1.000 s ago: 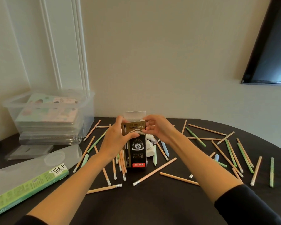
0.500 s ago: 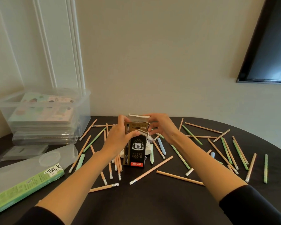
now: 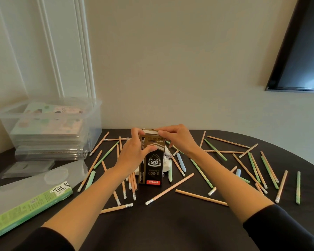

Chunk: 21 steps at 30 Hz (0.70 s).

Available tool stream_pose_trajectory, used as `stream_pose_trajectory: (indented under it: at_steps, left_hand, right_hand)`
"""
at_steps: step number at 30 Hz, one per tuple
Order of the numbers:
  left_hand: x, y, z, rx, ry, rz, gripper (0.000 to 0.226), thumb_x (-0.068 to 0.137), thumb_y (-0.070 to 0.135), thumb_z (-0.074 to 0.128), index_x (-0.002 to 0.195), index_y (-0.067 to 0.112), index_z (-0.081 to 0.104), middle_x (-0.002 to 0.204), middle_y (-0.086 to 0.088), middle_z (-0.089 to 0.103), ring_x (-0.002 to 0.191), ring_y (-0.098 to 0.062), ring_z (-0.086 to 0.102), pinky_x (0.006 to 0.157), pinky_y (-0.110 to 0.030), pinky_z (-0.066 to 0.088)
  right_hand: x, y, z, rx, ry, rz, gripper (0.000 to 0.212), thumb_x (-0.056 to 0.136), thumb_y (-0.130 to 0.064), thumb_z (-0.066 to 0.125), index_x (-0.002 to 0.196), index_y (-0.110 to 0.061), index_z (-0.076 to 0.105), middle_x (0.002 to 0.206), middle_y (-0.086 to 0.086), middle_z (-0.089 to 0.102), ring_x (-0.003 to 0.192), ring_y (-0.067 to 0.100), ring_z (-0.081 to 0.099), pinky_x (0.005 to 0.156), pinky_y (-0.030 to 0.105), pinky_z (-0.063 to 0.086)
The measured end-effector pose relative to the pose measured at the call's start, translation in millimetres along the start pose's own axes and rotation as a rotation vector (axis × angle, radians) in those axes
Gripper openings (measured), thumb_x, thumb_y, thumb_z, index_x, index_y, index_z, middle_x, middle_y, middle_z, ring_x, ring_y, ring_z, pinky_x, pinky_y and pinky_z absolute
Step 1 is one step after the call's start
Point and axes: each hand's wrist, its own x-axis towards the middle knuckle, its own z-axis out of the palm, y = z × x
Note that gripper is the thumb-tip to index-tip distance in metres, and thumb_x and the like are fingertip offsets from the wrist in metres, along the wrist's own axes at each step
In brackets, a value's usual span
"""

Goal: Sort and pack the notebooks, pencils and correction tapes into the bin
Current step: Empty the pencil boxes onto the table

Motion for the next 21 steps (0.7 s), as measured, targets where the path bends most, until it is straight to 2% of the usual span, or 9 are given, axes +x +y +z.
stream_pose_trajectory:
  at_steps: [2, 5, 7, 9, 11, 13, 15, 18, 21]
  left_hand:
    - [-0.2, -0.5, -0.1, -0.007, -0.003, -0.003, 0.049, 0.079, 0.031, 0.07, 0.101, 0.025, 0.027, 0.093, 0.01, 0.051, 0.082, -0.009, 0.057, 0.063, -0.014, 0.045]
    - [0.3, -1.3, -1.8, -0.015, -0.016, -0.008, 0.051, 0.078, 0.031, 0.071, 0.1, 0.025, 0.026, 0.097, 0.004, 0.055, 0.087, -0.014, 0.06, 0.072, -0.025, 0.051]
    - [0.9, -0.8, -3.6, -0.018, -0.015, -0.01, 0.053, 0.077, 0.031, 0.072, 0.1, 0.025, 0.025, 0.099, 0.0, 0.057, 0.088, -0.015, 0.06, 0.07, -0.02, 0.05]
    - [1.7, 0.4, -4.8, -0.018, -0.008, -0.008, 0.055, 0.075, 0.031, 0.073, 0.099, 0.024, 0.024, 0.099, -0.001, 0.056, 0.086, -0.014, 0.06, 0.064, -0.015, 0.047]
    - [2.2, 1.7, -5.7, -0.032, -0.005, -0.002, 0.059, 0.074, 0.029, 0.074, 0.102, 0.024, 0.023, 0.1, 0.001, 0.055, 0.086, -0.014, 0.06, 0.066, -0.014, 0.046]
    - [2.7, 3.0, -6.5, -0.05, -0.022, 0.005, 0.063, 0.074, 0.027, 0.074, 0.111, 0.026, 0.023, 0.103, 0.003, 0.054, 0.089, -0.012, 0.059, 0.069, -0.011, 0.042]
    - [2.9, 3.4, -7.2, -0.032, -0.042, 0.026, 0.061, 0.076, 0.027, 0.073, 0.116, 0.024, 0.028, 0.102, 0.006, 0.053, 0.088, -0.008, 0.056, 0.066, -0.007, 0.039]
    - [3.1, 2.9, -7.8, 0.003, -0.068, 0.046, 0.047, 0.078, 0.03, 0.07, 0.107, 0.025, 0.032, 0.094, 0.014, 0.051, 0.084, -0.003, 0.053, 0.062, -0.007, 0.039]
    - [4.2, 1.1, -7.6, -0.014, -0.091, 0.037, 0.042, 0.081, 0.029, 0.068, 0.103, 0.024, 0.033, 0.092, 0.015, 0.051, 0.084, -0.003, 0.053, 0.066, -0.011, 0.041]
  right_hand:
    - [-1.1, -0.4, -0.4, -0.057, 0.013, -0.039, 0.023, 0.09, -0.015, 0.057, 0.11, -0.009, 0.068, 0.086, -0.006, 0.065, 0.069, 0.0, 0.061, 0.051, 0.006, 0.044]
    - [-2.2, -4.0, -0.7, -0.157, 0.005, -0.106, 0.023, 0.09, -0.016, 0.057, 0.11, -0.009, 0.068, 0.085, -0.008, 0.062, 0.067, -0.005, 0.058, 0.053, 0.005, 0.042]
    - [-3.1, -7.2, -1.9, -0.247, -0.012, -0.14, 0.024, 0.092, -0.018, 0.055, 0.111, -0.012, 0.068, 0.089, -0.005, 0.064, 0.072, 0.002, 0.057, 0.058, 0.008, 0.044]
    - [-4.7, -9.0, -3.6, -0.317, -0.026, -0.163, 0.025, 0.093, -0.019, 0.052, 0.113, -0.014, 0.067, 0.092, 0.003, 0.068, 0.078, 0.013, 0.059, 0.067, 0.021, 0.046]
    - [-6.5, -9.5, -4.3, -0.388, -0.029, -0.203, 0.027, 0.094, -0.019, 0.05, 0.115, -0.016, 0.066, 0.09, 0.008, 0.069, 0.079, 0.02, 0.06, 0.07, 0.029, 0.046]
    - [-6.7, -8.6, -5.3, -0.467, -0.033, -0.249, 0.028, 0.095, -0.02, 0.047, 0.118, -0.017, 0.064, 0.085, 0.009, 0.068, 0.075, 0.022, 0.059, 0.069, 0.033, 0.045]
    - [-7.5, -7.7, -5.4, -0.532, -0.042, -0.294, 0.03, 0.096, -0.022, 0.045, 0.121, -0.019, 0.062, 0.082, 0.009, 0.067, 0.072, 0.022, 0.058, 0.066, 0.035, 0.045]
    - [-8.9, -5.3, -4.5, -0.531, -0.057, -0.349, 0.03, 0.095, -0.021, 0.047, 0.121, -0.019, 0.062, 0.083, 0.011, 0.068, 0.074, 0.022, 0.059, 0.067, 0.037, 0.047]
    - [-11.4, -1.4, -2.5, -0.504, -0.092, -0.3, 0.034, 0.094, -0.021, 0.05, 0.128, -0.016, 0.056, 0.1, 0.009, 0.068, 0.088, 0.02, 0.06, 0.08, 0.04, 0.049]
